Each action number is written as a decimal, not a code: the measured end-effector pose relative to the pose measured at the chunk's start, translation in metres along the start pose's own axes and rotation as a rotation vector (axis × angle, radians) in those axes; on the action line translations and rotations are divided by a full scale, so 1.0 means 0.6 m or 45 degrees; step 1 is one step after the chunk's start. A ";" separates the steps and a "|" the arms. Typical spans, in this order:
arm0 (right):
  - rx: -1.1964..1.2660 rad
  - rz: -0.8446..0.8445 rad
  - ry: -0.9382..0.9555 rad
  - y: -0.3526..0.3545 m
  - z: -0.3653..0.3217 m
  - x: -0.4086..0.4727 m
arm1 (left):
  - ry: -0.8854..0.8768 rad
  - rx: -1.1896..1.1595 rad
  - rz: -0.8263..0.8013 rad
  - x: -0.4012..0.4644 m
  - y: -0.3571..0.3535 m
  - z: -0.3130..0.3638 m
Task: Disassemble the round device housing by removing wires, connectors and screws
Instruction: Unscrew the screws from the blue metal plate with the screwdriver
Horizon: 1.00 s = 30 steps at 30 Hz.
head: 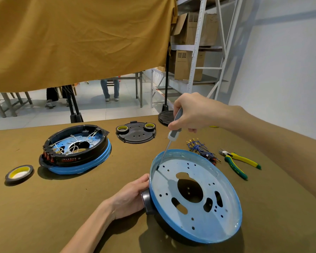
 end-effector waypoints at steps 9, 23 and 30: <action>-0.089 0.076 -0.205 0.002 0.025 -0.012 | -0.080 -0.014 0.046 0.001 -0.004 -0.002; -0.310 0.286 0.077 0.025 -0.046 -0.004 | -0.093 -0.017 -0.011 -0.003 -0.009 0.000; -0.280 0.306 0.161 0.027 -0.057 -0.005 | -0.096 -0.008 -0.046 -0.001 -0.012 0.000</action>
Point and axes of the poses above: each hand's wrist, its own x-axis towards the middle knuckle, its own y-axis out of the back of the hand, z = x × y, the point moved 4 cm from there along x, towards the middle knuckle, and after that the axes turned 10 degrees about -x, right-handed, at the moved point
